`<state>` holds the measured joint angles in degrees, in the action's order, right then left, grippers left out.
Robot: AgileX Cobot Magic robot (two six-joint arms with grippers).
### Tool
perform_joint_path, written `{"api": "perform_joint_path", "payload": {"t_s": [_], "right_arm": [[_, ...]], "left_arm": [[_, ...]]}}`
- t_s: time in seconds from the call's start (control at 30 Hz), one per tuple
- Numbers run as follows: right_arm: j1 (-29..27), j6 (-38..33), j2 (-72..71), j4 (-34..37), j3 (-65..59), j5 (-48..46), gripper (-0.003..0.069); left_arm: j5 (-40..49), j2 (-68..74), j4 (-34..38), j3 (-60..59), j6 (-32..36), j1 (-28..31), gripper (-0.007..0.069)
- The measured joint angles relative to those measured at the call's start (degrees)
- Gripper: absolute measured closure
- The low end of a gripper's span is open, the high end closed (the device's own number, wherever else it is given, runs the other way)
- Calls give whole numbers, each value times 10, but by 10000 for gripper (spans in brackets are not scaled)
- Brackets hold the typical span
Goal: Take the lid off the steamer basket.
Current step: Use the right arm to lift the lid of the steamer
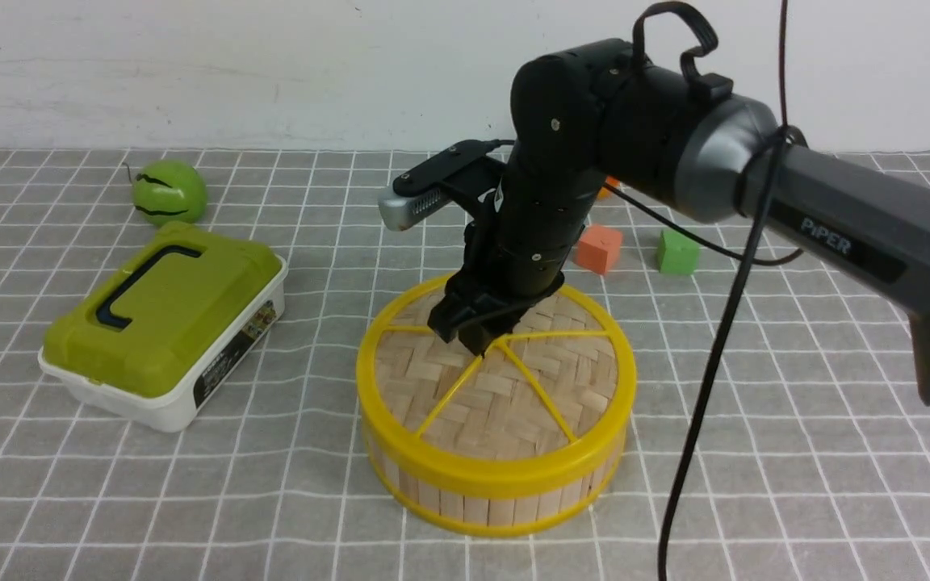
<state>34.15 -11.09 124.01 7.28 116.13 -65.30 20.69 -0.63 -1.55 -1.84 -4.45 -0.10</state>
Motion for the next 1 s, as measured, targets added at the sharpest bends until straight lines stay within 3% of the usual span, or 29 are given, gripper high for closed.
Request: {"api": "perform_joint_path", "payload": {"t_s": [0.13, 0.27, 0.37, 0.4, 0.53, 0.7, 0.83, 1.0], "right_arm": [[0, 1, 0, -2, 1, -5, 489], [0, 12, 0, -3, 2, -7, 497], [0, 15, 0, -4, 2, -8, 466], [0, 16, 0, -4, 2, -12, 410], [0, 16, 0, -4, 2, -23, 328], [0, 16, 0, -4, 2, -27, 296], [0, 16, 0, -6, 2, -26, 337], [0, 16, 0, -10, 3, -26, 478]], "left_arm": [[0, 0, 0, 0, 0, 0, 386], [0, 0, 0, 0, 0, 0, 386], [0, 0, 0, 0, 0, 0, 386], [0, 0, 0, 0, 0, 0, 386], [0, 0, 0, 0, 0, 0, 386], [0, 0, 0, 0, 0, 0, 386], [0, 0, 0, 0, 0, 0, 386], [0, 0, 0, 0, 0, 0, 386]]}}
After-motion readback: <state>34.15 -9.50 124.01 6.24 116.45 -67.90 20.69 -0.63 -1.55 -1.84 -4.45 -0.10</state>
